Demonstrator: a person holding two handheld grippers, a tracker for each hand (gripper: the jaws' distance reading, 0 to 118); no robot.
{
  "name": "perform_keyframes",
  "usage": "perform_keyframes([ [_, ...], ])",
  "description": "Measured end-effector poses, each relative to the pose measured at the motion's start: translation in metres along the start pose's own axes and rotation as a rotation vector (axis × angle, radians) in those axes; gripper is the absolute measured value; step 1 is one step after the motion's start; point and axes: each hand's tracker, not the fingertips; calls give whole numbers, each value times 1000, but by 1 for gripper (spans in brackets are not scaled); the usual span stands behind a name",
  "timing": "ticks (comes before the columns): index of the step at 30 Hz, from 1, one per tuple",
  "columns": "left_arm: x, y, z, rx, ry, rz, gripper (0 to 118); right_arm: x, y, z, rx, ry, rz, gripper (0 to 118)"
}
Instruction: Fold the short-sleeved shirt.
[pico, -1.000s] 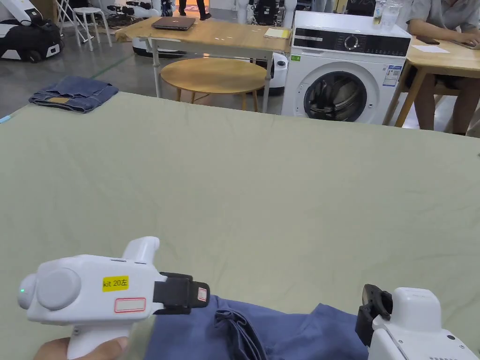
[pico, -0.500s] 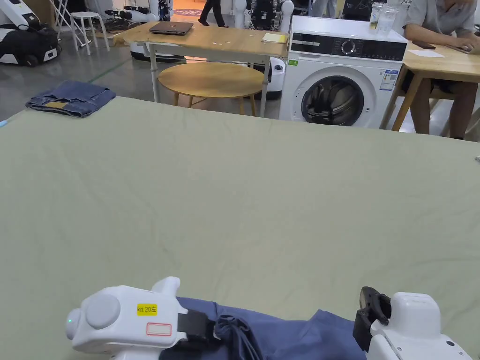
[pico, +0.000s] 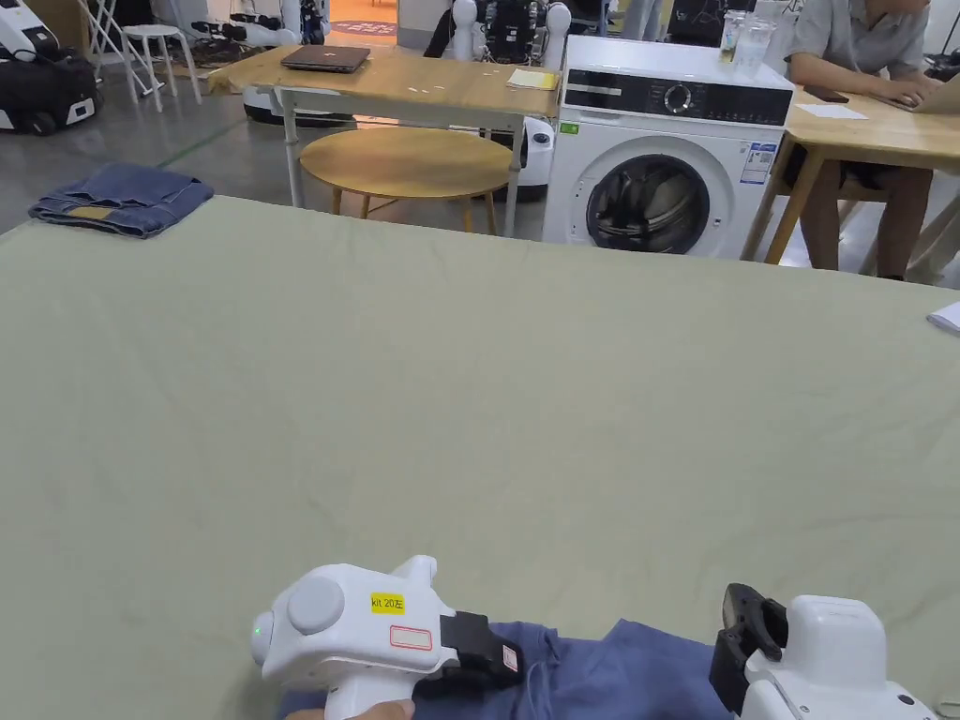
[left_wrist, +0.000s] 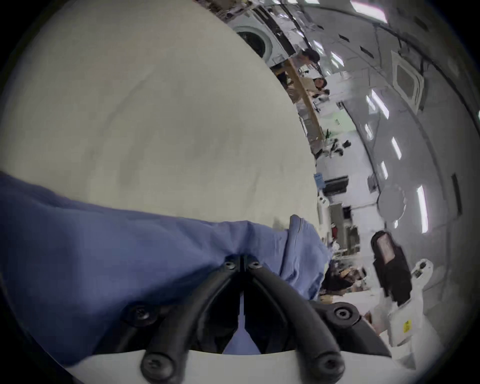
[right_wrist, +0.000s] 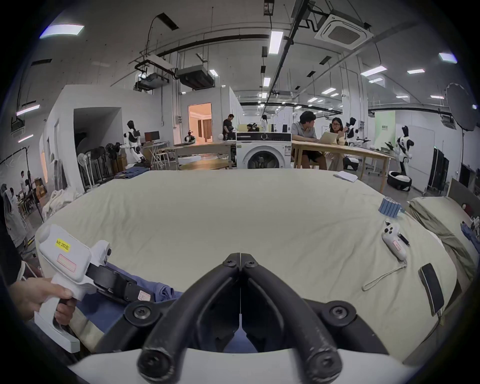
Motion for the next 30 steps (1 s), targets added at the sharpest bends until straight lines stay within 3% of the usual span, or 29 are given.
perform_keyframes([
  [6,9,-8,8,-7,-13,-46,0,1,-1,1,-1,3,-13,0],
  [13,30,-11,23,7,92,-170,0,-1,0,2,2,5,-5,0],
  [19,38,-6,93,54,86,-206,0,-3,6,3,13,13,9,0],
  [23,25,-1,151,121,184,-216,3,-7,11,3,33,22,15,0],
  [25,13,2,172,134,206,-216,12,-10,12,2,40,26,18,0],
  [26,5,3,181,135,213,-206,24,-11,13,1,41,29,20,0],
  [27,-3,4,188,132,209,-200,50,-12,14,0,41,33,21,0],
  [28,-11,6,193,124,202,-183,55,-14,14,-1,41,37,22,0],
  [29,-20,6,196,121,197,-165,54,-16,14,-2,41,39,23,0],
  [30,-29,6,198,135,170,-142,62,-17,15,-3,40,42,24,0],
])
